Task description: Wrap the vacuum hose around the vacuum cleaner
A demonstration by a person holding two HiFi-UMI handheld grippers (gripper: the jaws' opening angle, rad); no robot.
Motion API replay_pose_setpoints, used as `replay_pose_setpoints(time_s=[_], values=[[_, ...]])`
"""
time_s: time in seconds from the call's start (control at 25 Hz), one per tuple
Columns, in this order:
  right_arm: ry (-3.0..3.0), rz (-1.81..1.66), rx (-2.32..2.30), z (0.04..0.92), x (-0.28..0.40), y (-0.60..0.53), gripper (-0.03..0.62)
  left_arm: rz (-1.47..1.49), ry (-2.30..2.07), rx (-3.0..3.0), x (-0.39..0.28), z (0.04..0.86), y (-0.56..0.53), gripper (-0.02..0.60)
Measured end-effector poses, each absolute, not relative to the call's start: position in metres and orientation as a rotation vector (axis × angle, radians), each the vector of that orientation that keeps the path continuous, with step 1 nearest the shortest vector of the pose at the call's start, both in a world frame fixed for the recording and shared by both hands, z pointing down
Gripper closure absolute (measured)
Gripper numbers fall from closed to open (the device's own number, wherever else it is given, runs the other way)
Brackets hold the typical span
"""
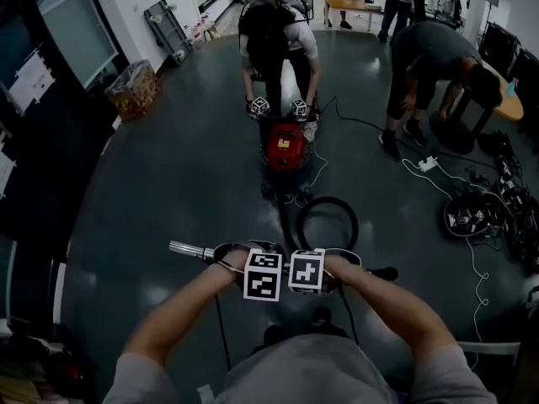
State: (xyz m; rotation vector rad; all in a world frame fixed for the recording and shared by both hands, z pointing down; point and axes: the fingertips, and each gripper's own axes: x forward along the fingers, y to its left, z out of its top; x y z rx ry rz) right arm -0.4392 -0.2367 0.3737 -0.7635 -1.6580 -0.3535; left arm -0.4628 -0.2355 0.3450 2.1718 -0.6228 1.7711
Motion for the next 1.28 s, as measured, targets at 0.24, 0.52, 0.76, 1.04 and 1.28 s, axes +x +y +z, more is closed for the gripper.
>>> replay_pose_setpoints(time_s=[0.24, 0.52, 0.76, 1.04, 1.28], values=[[-1.626, -0.364, -0.84, 0.382, -0.423, -0.253, 0.549, 1.705, -0.649, 2.139, -0.447, 0.352, -0.252, 0.424], [-1.566, -0.331, -0.909, 0.401, -0.394, -0.261, 0.548, 1.666, -0.663, 2.118, -0.425, 0.368, -0.26, 0.426], [-1.586, -0.476, -0.918, 0.404, -0.386, -0.272, 0.545, 1.655, -0.66, 2.112, -0.412, 0.375, -0.268, 0.426], [-1.604, -0.54, -0.819, 0.389, -0.378, -0.307, 0.442, 1.638, -0.642, 2.133, -0.425, 0.38, -0.27, 0.425], [-1.679, -0.589, -0.626, 0.366, -0.393, -0.329, 0.439, 1.614, -0.664, 2.183, -0.443, 0.376, -0.282, 0.426]])
